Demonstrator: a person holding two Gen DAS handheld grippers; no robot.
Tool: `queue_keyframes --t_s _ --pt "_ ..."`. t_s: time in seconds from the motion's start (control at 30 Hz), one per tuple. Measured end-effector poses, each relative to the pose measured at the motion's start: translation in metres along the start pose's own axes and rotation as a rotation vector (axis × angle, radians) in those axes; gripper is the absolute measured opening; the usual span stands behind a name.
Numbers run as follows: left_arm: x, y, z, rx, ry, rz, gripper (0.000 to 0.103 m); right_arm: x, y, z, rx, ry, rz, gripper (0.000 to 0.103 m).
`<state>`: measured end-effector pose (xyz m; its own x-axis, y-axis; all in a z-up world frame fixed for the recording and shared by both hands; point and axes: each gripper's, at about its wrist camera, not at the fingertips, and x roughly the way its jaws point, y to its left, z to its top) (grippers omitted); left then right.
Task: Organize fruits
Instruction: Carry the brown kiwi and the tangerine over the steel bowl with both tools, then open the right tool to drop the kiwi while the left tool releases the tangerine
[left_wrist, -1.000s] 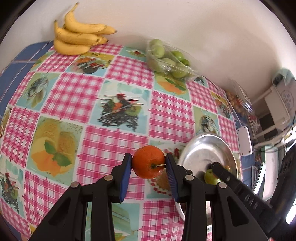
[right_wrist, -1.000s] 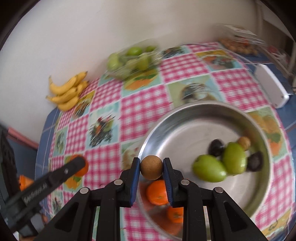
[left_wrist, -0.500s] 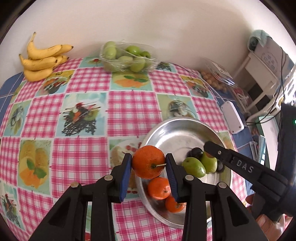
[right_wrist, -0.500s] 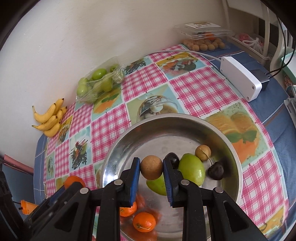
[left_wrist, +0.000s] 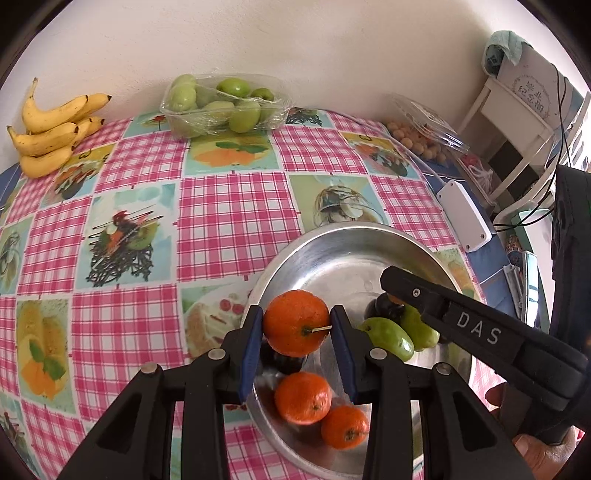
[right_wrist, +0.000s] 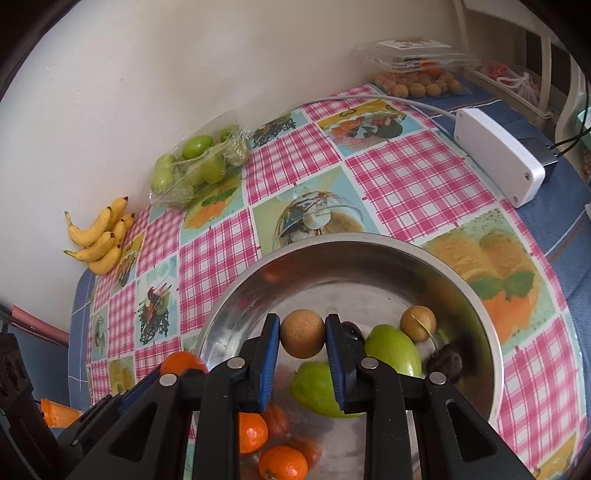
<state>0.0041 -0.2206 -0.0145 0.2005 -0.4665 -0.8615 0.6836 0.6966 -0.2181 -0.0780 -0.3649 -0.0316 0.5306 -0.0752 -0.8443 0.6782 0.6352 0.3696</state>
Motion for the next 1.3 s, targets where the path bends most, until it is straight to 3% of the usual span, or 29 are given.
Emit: queue_keyframes --t_s 0.4,1.3 --pt "0.026 -0.001 0.001 -0.02 0.028 -0.019 0.039 0.014 0.0 0.001 -0.016 0.02 0.001 0.027" --pt "0.025 0.0 -0.001 -0.032 0.052 -0.04 0.039 0.02 0.008 0.0 -0.064 0.05 -0.042 0.028"
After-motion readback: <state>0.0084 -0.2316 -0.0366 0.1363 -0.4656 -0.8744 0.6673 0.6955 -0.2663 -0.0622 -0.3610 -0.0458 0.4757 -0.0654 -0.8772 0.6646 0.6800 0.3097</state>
